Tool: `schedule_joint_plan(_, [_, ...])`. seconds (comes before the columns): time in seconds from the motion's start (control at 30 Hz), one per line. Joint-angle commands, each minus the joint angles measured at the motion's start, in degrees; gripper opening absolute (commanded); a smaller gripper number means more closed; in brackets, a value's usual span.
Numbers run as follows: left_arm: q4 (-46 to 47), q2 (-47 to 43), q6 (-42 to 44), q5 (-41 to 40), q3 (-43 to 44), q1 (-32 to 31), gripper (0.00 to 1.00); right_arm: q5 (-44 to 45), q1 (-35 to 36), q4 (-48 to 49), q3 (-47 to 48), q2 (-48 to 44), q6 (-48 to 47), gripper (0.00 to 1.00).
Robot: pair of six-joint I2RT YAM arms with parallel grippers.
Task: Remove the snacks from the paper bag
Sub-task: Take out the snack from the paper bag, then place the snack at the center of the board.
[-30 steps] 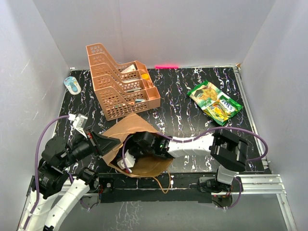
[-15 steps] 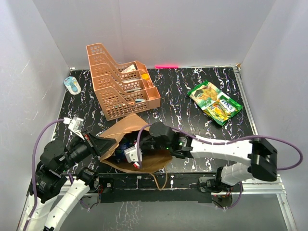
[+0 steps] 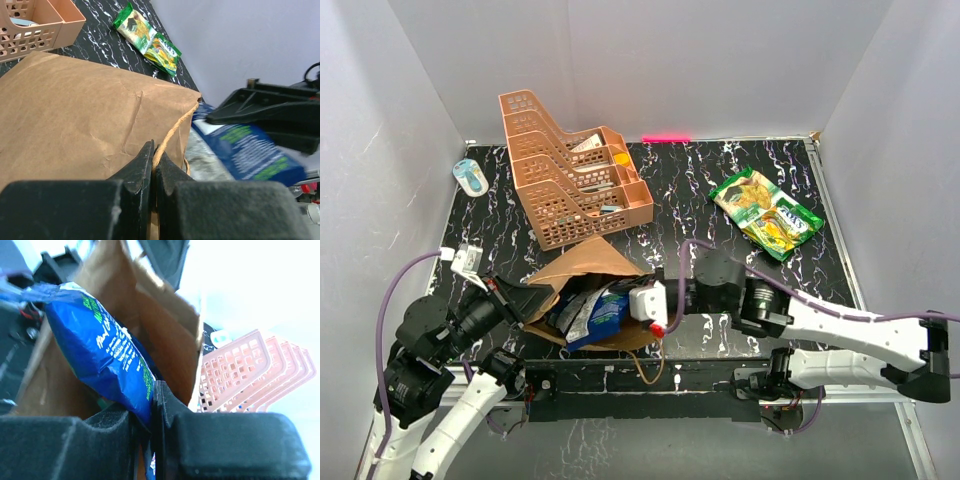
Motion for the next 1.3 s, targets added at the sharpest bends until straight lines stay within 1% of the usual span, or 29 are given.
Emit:
schedule_joint_plan(0.0, [0.0,1.1,0.9,-1.1,1.7,-0.2,0.0,-0.3,-0.1,-0.4,7.9,-5.1,20.8,0.08])
schedule_joint_plan(0.2, [-0.3,1.6,0.9,-2.6,1.1,-0.1,0.0,9.2,-0.1,-1.5,15.7,-8.4,42.0,0.08])
schedule_joint_plan(0.3, [-0.4,2.0,1.0,-2.5,1.0,-0.2,0.0,16.9,-0.1,-0.2,17.7,-9.3,48.8,0.08])
schedule_joint_plan(0.33, [-0.4,2.1,1.2,-2.4,1.0,-0.2,0.0,22.1,-0.1,-0.5,18.8,-8.6,50.5,0.08])
schedule_joint_plan(0.4, [-0.5,2.4,1.3,-2.3,1.2,-0.2,0.0,33.7,-0.1,-2.8,22.6,-6.5,51.9,0.08])
schedule_joint_plan(0.53, [-0.4,2.6,1.5,-2.1,1.4,-0.2,0.0,55.1,-0.4,-2.2,24.9,-2.1,48.1,0.08])
schedule_joint_plan(0.57, [-0.5,2.6,1.6,-2.1,1.5,-0.1,0.0,59.3,-1.2,-2.0,25.5,-0.7,46.7,0.08])
schedule_joint_plan(0.6, [-0.5,2.6,1.6,-2.1,1.5,-0.2,0.0,61.7,-3.0,-1.9,26.0,0.7,45.6,0.08])
schedule_joint_plan(0.63, [-0.5,2.7,1.7,-2.0,1.6,-0.2,0.0,61.8,-5.7,-2.5,26.4,2.0,45.4,0.08])
schedule_joint_plan(0.7, [-0.5,2.7,1.8,-1.8,1.6,-0.2,0.0,55.8,-14.0,-5.7,26.9,4.2,49.3,0.08])
schedule_joint_plan(0.77, [-0.4,2.7,1.9,-1.6,1.6,-0.2,0.0,46.0,-25.0,-9.5,27.1,6.5,54.5,0.08])
schedule_joint_plan(0.9, [-0.6,2.8,2.5,-1.2,2.0,-0.2,0.0,21.5,-44.8,-15.6,26.9,12.8,65.5,0.08])
schedule_joint_plan(0.97, [-1.0,2.7,2.8,-1.3,2.2,-0.2,0.0,7.9,-54.0,-16.3,25.8,16.3,69.1,0.08])
schedule_joint_plan(1.0, [-1.1,2.6,2.9,-1.2,2.3,-0.2,0.0,2.3,-59.5,-16.3,24.9,18.8,70.4,0.08])
schedule_joint_plan(1.07, [-1.2,2.3,3.0,-0.9,2.2,-0.2,0.0,-6.0,-66.6,-16.2,23.9,22.4,72.5,0.08])
schedule_joint_plan(1.17, [-1.0,1.6,3.0,-0.3,2.1,-0.2,0.0,-14.2,-75.3,-14.7,22.1,26.5,74.1,0.08])
schedule_joint_plan(1.27, [-0.7,1.4,3.3,0.2,2.1,-0.2,0.0,-15.0,-80.0,-12.6,20.6,28.5,74.9,0.08])
